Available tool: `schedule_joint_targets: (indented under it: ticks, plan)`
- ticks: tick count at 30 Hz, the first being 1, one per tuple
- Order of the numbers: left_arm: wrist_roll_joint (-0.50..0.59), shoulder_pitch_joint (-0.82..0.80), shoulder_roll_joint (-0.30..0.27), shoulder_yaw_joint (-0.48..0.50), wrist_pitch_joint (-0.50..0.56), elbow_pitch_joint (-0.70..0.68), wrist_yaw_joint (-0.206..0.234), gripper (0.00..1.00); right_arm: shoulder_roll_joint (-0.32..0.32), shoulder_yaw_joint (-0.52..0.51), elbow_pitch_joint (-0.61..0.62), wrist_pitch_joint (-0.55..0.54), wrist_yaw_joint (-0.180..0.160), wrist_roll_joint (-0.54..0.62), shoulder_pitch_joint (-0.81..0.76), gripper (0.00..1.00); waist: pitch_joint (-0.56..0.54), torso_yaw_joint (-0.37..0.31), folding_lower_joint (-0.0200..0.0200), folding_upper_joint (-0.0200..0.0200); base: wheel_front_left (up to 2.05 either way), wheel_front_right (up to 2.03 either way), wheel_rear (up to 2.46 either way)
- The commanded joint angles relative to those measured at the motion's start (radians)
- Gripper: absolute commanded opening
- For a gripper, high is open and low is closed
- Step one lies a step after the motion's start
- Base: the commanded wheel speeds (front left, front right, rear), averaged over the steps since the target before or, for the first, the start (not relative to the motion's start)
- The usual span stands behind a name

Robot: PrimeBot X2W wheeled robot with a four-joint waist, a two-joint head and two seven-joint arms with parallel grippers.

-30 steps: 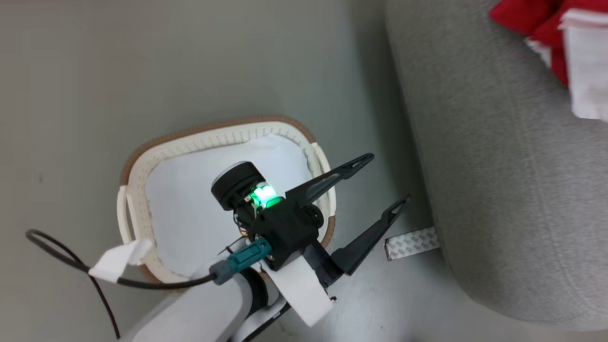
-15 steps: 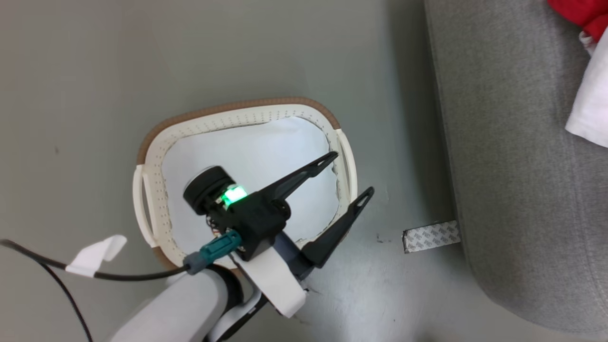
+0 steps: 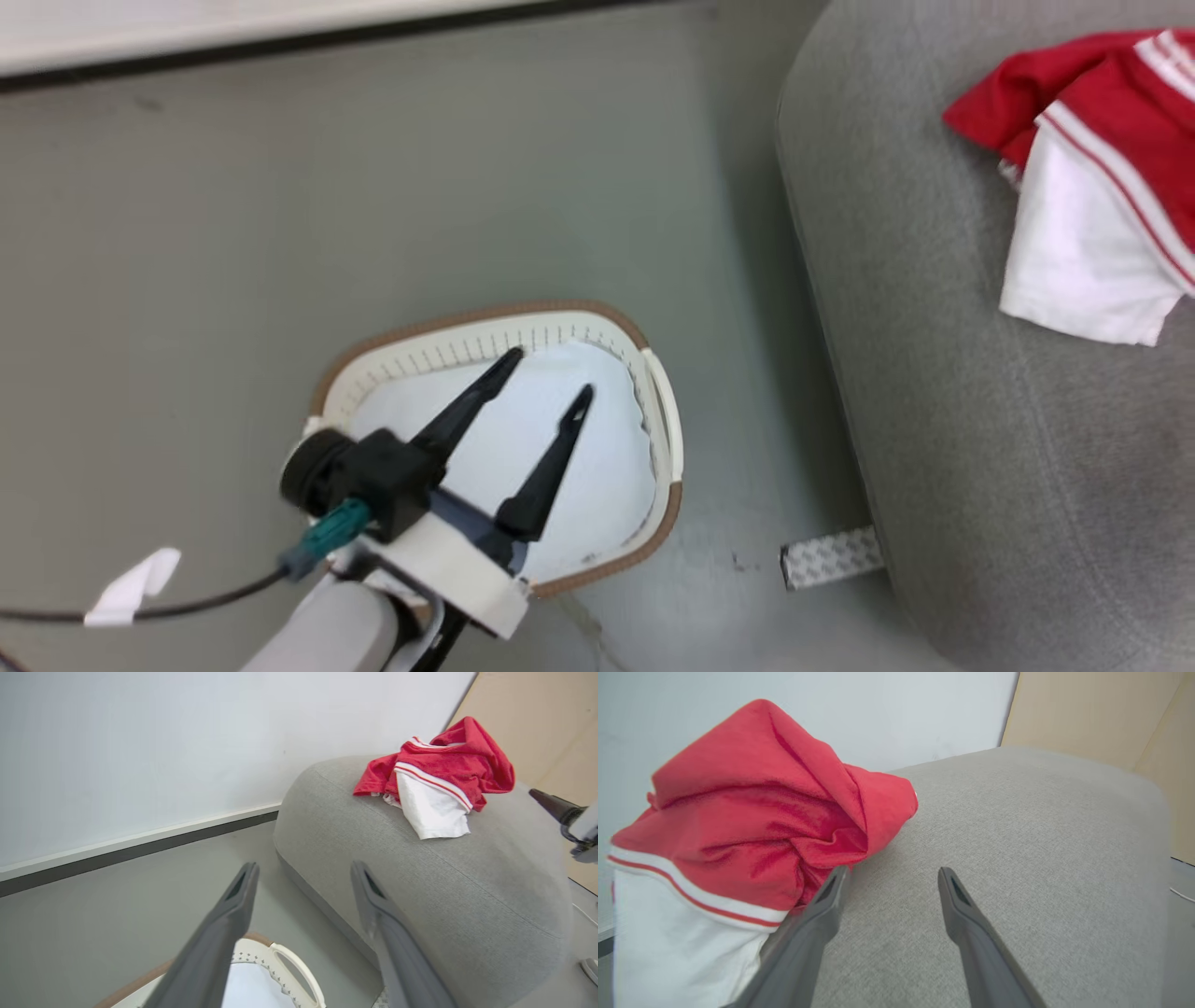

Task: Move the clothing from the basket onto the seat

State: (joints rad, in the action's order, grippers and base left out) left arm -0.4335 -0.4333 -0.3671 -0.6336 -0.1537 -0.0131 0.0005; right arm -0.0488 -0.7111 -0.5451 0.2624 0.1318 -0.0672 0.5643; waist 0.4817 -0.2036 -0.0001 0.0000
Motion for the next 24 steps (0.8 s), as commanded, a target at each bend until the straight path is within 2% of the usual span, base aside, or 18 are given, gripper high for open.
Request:
schedule_joint_targets:
  ticks: [1,5,10,15,24]
  plan:
    - [-0.010,0.043,0.003,0.014,-0.041,0.038,0.015,1.00,-0.004,0.045,0.036,0.003,-0.002,-0.022,-0.067,1.00,-0.099,0.018,0.0001,0.0000,0.00,0.00,0.00]
    - [-0.034,0.104,0.029,0.043,-0.093,0.106,0.038,1.00,-0.003,0.147,0.114,0.003,-0.002,-0.025,-0.193,1.00,-0.191,0.046,0.0001,0.0000,0.00,0.00,0.00]
    - [-0.049,0.175,0.056,0.086,-0.109,0.155,0.061,1.00,-0.003,0.250,0.184,0.003,-0.002,-0.033,-0.295,1.00,-0.276,0.074,0.0001,0.0000,0.00,0.00,0.00]
    - [-0.028,0.273,0.091,0.187,-0.111,0.148,0.087,1.00,-0.003,0.381,0.244,0.003,-0.002,-0.036,-0.386,1.00,-0.348,0.101,0.0001,0.0000,0.00,0.00,0.00]
    - [0.068,0.460,0.180,0.373,-0.111,0.126,0.044,1.00,-0.003,0.557,0.278,0.003,-0.002,-0.060,-0.544,1.00,-0.456,0.154,0.0001,0.0000,0.00,0.00,0.00]
